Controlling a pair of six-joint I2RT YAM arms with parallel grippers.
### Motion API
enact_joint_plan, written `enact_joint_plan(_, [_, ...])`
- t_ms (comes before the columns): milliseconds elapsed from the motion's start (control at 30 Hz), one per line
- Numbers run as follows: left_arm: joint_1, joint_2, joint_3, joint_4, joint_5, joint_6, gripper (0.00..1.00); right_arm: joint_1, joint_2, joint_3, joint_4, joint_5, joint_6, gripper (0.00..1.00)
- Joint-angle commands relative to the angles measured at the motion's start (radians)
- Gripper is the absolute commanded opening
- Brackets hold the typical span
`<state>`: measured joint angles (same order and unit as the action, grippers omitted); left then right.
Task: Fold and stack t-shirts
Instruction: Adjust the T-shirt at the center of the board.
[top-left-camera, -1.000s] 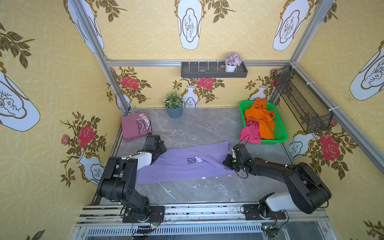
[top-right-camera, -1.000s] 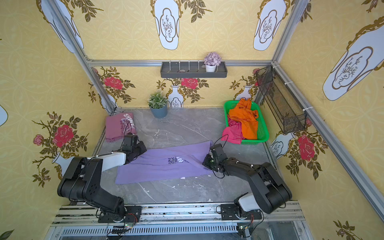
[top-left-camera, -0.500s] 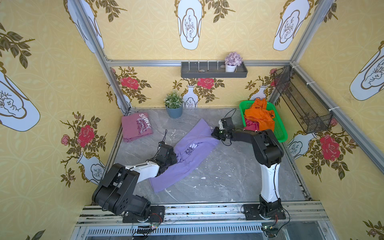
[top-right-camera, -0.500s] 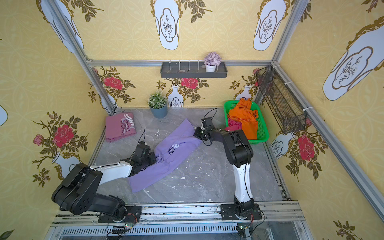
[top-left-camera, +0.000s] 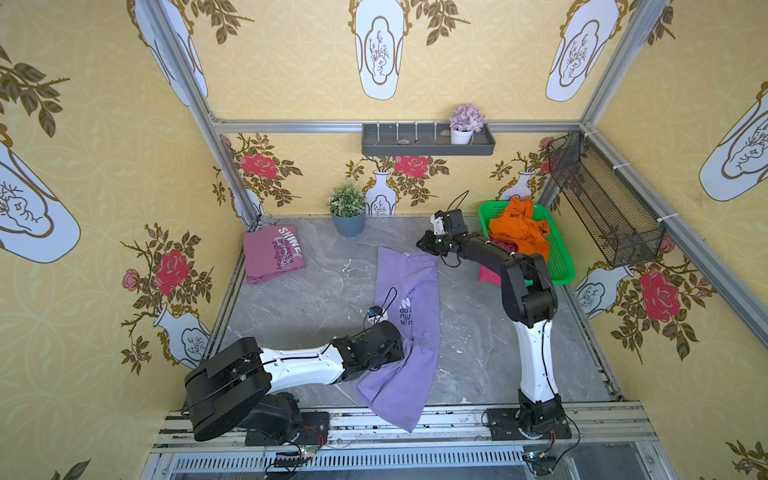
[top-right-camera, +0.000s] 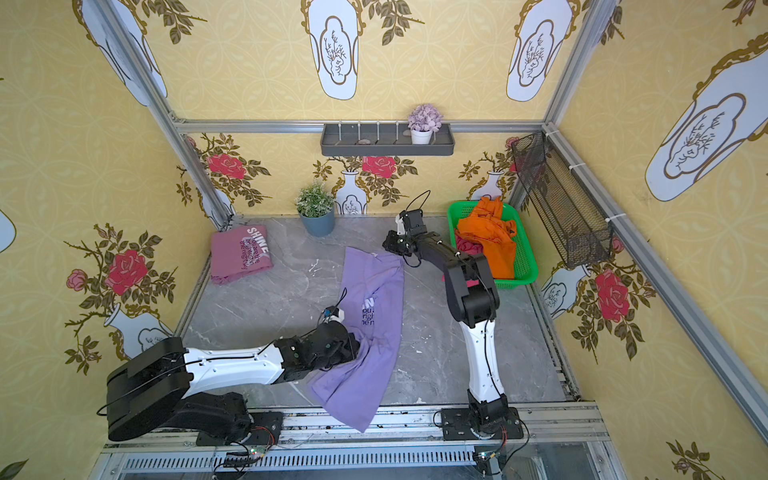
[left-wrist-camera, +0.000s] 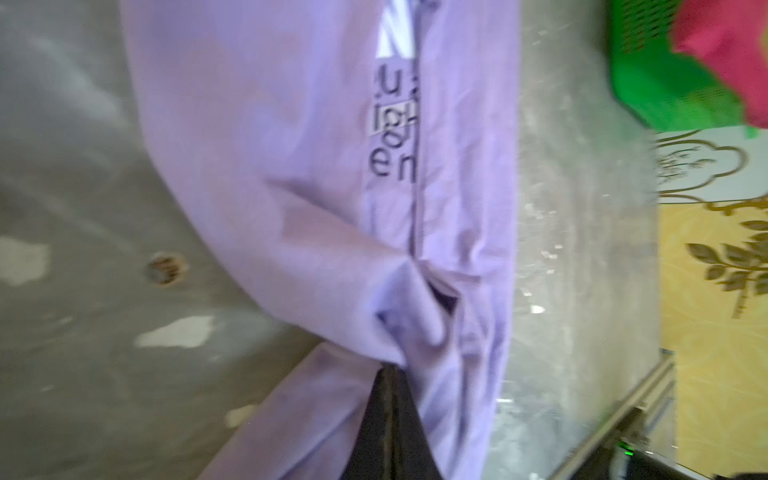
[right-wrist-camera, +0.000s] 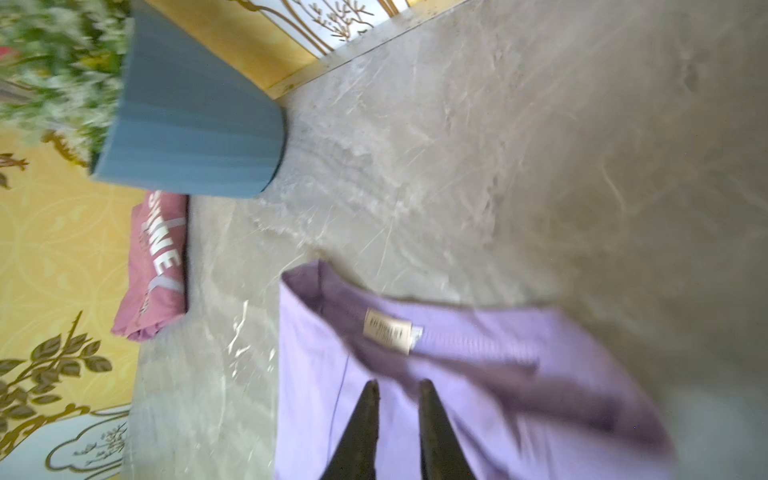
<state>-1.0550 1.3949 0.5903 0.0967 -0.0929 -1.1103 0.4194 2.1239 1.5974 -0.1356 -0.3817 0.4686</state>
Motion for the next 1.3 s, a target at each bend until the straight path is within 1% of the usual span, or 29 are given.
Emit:
enact_joint_plan(0, [0.010, -0.039, 0.114, -0.124, -0.066, 0.046, 0.52, 0.040, -0.309, -0.191, -0.005, -0.001, -0.059, 0.22])
enact_joint_plan(33, [0.030, -0.053, 0.159, -0.172, -0.121, 0.093, 0.68, 0.056, -0.395, -0.297, 0.004, 0.012, -0.037, 0.22])
enact_joint_plan(67, [0.060, -0.063, 0.183, -0.187, -0.142, 0.138, 0.78, 0.066, -0.455, -0.376, 0.015, 0.017, -0.012, 0.19])
enact_joint_plan(100, [0.106, -0.066, 0.199, -0.166, -0.147, 0.193, 0.90, 0.077, -0.520, -0.469, 0.032, 0.005, 0.020, 0.14])
enact_joint_plan(133, [0.160, -0.058, 0.203, -0.135, -0.139, 0.230, 0.99, 0.093, -0.574, -0.551, 0.045, 0.003, 0.053, 0.06])
enact_joint_plan(167, [0.224, -0.034, 0.208, -0.089, -0.092, 0.266, 1.00, 0.110, -0.615, -0.616, 0.054, 0.014, 0.082, 0.01])
enact_joint_plan(200, [0.266, 0.001, 0.214, -0.033, -0.057, 0.309, 0.98, 0.129, -0.646, -0.673, 0.068, 0.013, 0.107, 0.00])
enact_joint_plan(233, [0.297, 0.049, 0.236, 0.000, -0.062, 0.355, 0.77, 0.155, -0.670, -0.728, 0.084, 0.008, 0.134, 0.00])
enact_joint_plan(267, [0.321, 0.109, 0.274, 0.005, -0.070, 0.387, 0.38, 0.183, -0.692, -0.775, 0.095, 0.022, 0.163, 0.00])
enact_joint_plan(300, [0.336, 0.161, 0.305, 0.030, -0.056, 0.420, 0.11, 0.207, -0.705, -0.804, 0.102, 0.027, 0.182, 0.00])
enact_joint_plan(333, [0.349, 0.225, 0.336, 0.049, -0.053, 0.438, 0.00, 0.235, -0.717, -0.834, 0.105, 0.033, 0.201, 0.00])
enact_joint_plan(367, [0.362, 0.284, 0.365, 0.073, -0.027, 0.438, 0.00, 0.263, -0.728, -0.853, 0.103, 0.049, 0.221, 0.00])
enact_joint_plan(400, [0.374, 0.331, 0.377, 0.115, 0.025, 0.438, 0.00, 0.286, -0.737, -0.871, 0.109, 0.061, 0.236, 0.00])
enact_joint_plan(500, [0.379, 0.461, 0.421, 0.173, 0.083, 0.438, 0.00, 0.345, -0.747, -0.915, 0.126, 0.076, 0.285, 0.00])
enact_joint_plan(567, [0.382, 0.520, 0.435, 0.179, 0.072, 0.433, 0.00, 0.370, -0.736, -0.936, 0.135, 0.093, 0.305, 0.00])
enact_joint_plan(667, [0.397, 0.595, 0.434, 0.205, 0.076, 0.428, 0.00, 0.380, -0.719, -0.981, 0.167, 0.090, 0.332, 0.00])
enact_joint_plan(767, [0.425, 0.671, 0.448, 0.245, 0.106, 0.417, 0.00, 0.382, -0.712, -0.994, 0.176, 0.086, 0.340, 0.01])
enact_joint_plan(800, [0.434, 0.698, 0.470, 0.248, 0.107, 0.418, 0.00, 0.383, -0.711, -0.991, 0.168, 0.086, 0.340, 0.08])
enact_joint_plan(833, [0.446, 0.726, 0.505, 0.235, 0.109, 0.420, 0.00, 0.384, -0.711, -0.986, 0.159, 0.087, 0.340, 0.18])
enact_joint_plan(867, [0.458, 0.746, 0.533, 0.232, 0.119, 0.423, 0.00, 0.385, -0.714, -0.984, 0.154, 0.087, 0.340, 0.26])
enact_joint_plan(900, [0.472, 0.769, 0.576, 0.225, 0.124, 0.422, 0.00, 0.388, -0.716, -0.982, 0.146, 0.090, 0.340, 0.30])
enact_joint_plan(1000, [0.529, 0.834, 0.704, 0.204, 0.158, 0.424, 0.00, 0.393, -0.713, -0.978, 0.137, 0.093, 0.341, 0.31])
enact_joint_plan(1067, [0.550, 0.872, 0.790, 0.192, 0.195, 0.427, 0.00, 0.399, -0.696, -0.977, 0.151, 0.090, 0.348, 0.29])
enact_joint_plan(1100, [0.557, 0.889, 0.829, 0.180, 0.206, 0.430, 0.01, 0.406, -0.680, -0.973, 0.159, 0.088, 0.351, 0.26])
enact_joint_plan(1133, [0.563, 0.895, 0.856, 0.176, 0.222, 0.428, 0.19, 0.414, -0.663, -0.967, 0.168, 0.086, 0.359, 0.23])
enact_joint_plan(1167, [0.567, 0.889, 0.860, 0.184, 0.233, 0.423, 0.41, 0.421, -0.653, -0.965, 0.180, 0.080, 0.368, 0.21])
enact_joint_plan(1233, [0.572, 0.837, 0.827, 0.191, 0.226, 0.418, 0.85, 0.454, -0.634, -0.959, 0.215, 0.081, 0.390, 0.20])
enact_joint_plan(1267, [0.573, 0.799, 0.798, 0.192, 0.212, 0.423, 0.99, 0.470, -0.627, -0.956, 0.226, 0.089, 0.400, 0.21])
